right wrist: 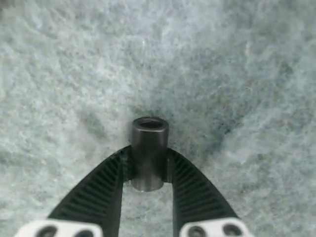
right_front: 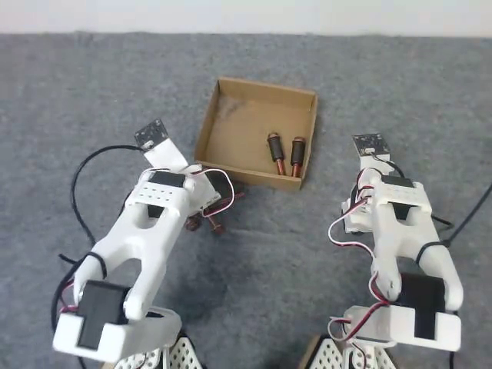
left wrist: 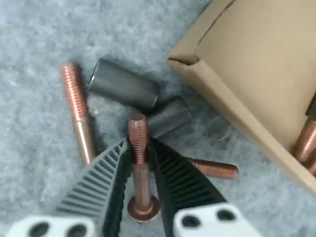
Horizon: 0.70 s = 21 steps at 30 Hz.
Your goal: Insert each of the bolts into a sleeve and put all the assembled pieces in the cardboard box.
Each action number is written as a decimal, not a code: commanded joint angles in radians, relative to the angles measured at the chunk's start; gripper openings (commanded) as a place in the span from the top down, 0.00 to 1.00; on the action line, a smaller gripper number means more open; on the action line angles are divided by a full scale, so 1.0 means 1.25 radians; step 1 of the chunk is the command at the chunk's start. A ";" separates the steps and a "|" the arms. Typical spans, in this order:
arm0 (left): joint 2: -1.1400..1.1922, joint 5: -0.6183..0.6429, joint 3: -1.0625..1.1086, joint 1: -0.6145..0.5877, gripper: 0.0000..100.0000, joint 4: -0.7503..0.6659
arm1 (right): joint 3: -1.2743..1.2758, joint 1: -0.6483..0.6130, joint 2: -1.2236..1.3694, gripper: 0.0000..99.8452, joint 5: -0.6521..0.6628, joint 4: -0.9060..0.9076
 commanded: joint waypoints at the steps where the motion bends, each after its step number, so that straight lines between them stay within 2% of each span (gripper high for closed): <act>1: -0.006 0.005 -0.046 0.004 0.99 0.050 | -0.037 0.012 -0.003 0.99 -0.001 -0.004; 5: -0.006 -0.007 -0.096 0.027 0.99 0.133 | -0.037 0.012 -0.003 0.99 -0.001 -0.004; 10: -0.006 -0.115 -0.142 0.108 0.99 0.210 | -0.037 0.012 -0.003 0.99 -0.001 -0.004; 16: -0.006 -0.282 -0.195 0.173 0.99 0.270 | -0.037 0.012 -0.003 0.99 -0.001 -0.004; 21: -0.006 -0.502 -0.229 0.232 0.99 0.311 | -0.037 0.012 -0.003 0.99 -0.001 -0.004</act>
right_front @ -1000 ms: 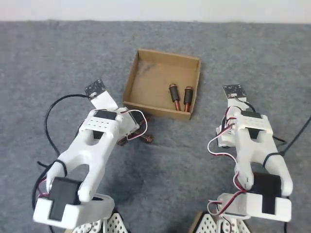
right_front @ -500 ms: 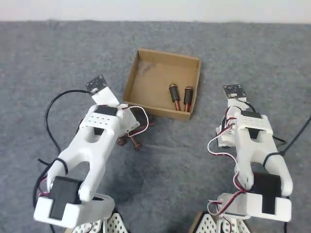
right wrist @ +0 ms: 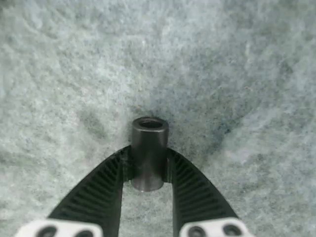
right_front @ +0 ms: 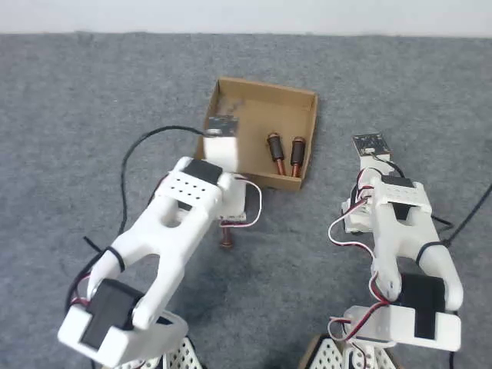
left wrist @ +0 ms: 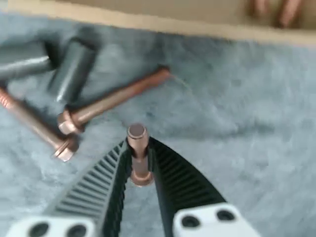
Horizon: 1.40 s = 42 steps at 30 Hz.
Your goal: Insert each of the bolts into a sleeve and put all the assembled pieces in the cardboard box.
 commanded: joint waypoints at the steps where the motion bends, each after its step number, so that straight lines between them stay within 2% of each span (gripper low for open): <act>1: -0.007 -0.172 -0.055 0.045 0.99 0.017 | -0.037 0.013 -0.003 0.99 -0.001 -0.004; 4: -0.007 -0.275 -0.057 0.099 0.99 0.012 | -0.037 0.015 -0.003 0.99 -0.004 -0.004; 7: -0.005 -0.318 -0.052 0.162 0.99 -0.048 | -0.037 0.017 -0.003 0.99 -0.006 -0.004; 10: -0.001 -0.322 -0.037 0.211 0.99 -0.108 | -0.037 0.018 -0.003 0.99 -0.007 -0.004; 15: -0.006 -0.319 0.058 0.252 0.99 -0.271 | -0.037 0.018 -0.003 0.99 -0.006 -0.004; 19: -0.006 -0.265 0.131 0.253 0.99 -0.371 | -0.038 0.018 -0.003 0.99 -0.004 -0.004; 23: -0.006 -0.241 0.141 0.254 0.93 -0.365 | -0.038 0.018 -0.003 0.99 -0.004 -0.009; 26: -0.007 -0.183 0.137 0.254 0.85 -0.338 | -0.038 0.018 -0.003 0.99 -0.004 -0.009; 28: -0.007 -0.150 0.134 0.254 0.84 -0.336 | -0.038 0.018 -0.003 0.99 -0.004 -0.009; 33: -0.009 -0.129 0.134 0.254 0.88 -0.330 | -0.038 0.018 -0.003 0.99 -0.004 -0.009; 38: -0.097 -0.129 0.142 0.255 0.99 -0.290 | -0.038 0.018 -0.003 0.99 -0.002 -0.009; 42: -0.212 -0.128 0.192 0.290 0.99 -0.253 | -0.038 0.017 -0.003 0.99 -0.002 -0.009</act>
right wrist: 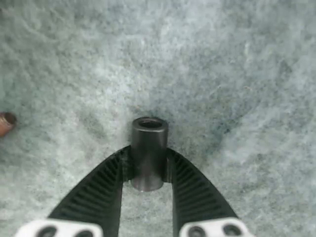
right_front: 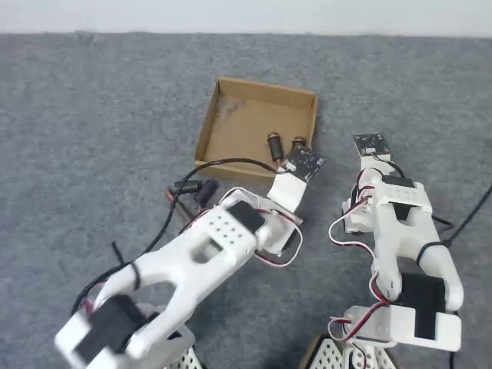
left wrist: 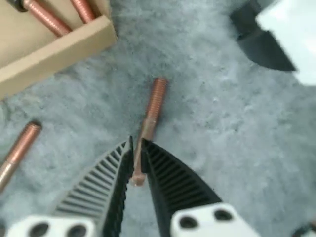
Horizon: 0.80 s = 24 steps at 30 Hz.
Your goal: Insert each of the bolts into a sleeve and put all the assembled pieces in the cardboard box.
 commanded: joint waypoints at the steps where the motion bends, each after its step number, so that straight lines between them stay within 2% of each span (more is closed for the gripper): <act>1: -0.129 0.007 0.050 0.045 0.99 0.016 | -0.038 0.013 -0.004 0.99 -0.002 -0.009; 4: -0.147 0.007 0.121 0.101 0.99 -0.023 | -0.038 0.012 -0.004 0.99 -0.002 -0.009; 8: -0.114 0.034 0.168 0.109 0.99 -0.098 | -0.038 0.012 -0.004 0.99 -0.004 -0.009; 17: 0.025 0.275 0.104 0.027 0.99 -0.120 | -0.038 0.013 -0.004 0.99 -0.005 -0.007; 24: 0.162 0.297 0.012 -0.004 0.99 -0.108 | -0.038 0.013 -0.004 0.99 -0.004 -0.007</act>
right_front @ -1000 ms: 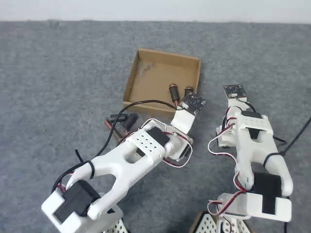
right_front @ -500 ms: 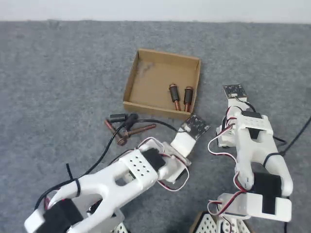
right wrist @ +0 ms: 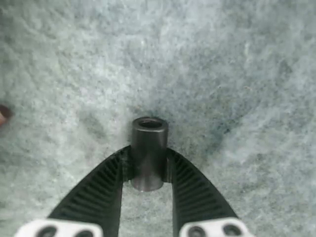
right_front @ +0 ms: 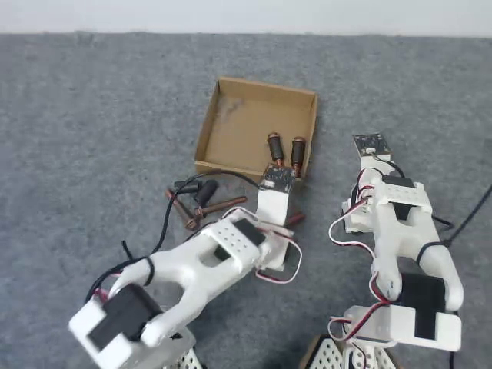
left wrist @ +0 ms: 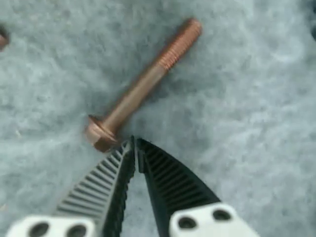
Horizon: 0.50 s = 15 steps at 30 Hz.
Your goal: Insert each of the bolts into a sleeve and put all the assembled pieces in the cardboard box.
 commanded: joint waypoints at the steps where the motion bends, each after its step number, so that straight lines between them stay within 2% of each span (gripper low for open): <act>1: 0.022 0.009 -0.080 -0.014 0.99 0.009 | -0.038 0.013 -0.004 0.99 -0.004 -0.007; 7: 0.034 0.011 -0.116 -0.110 0.99 -0.026 | -0.038 0.013 -0.004 0.99 -0.002 -0.007; 12: 0.036 0.097 -0.118 -0.212 0.99 -0.096 | -0.038 0.013 -0.004 0.99 -0.002 -0.006; 15: 0.036 0.110 -0.118 -0.237 0.99 -0.107 | -0.038 0.013 -0.004 0.99 -0.002 -0.006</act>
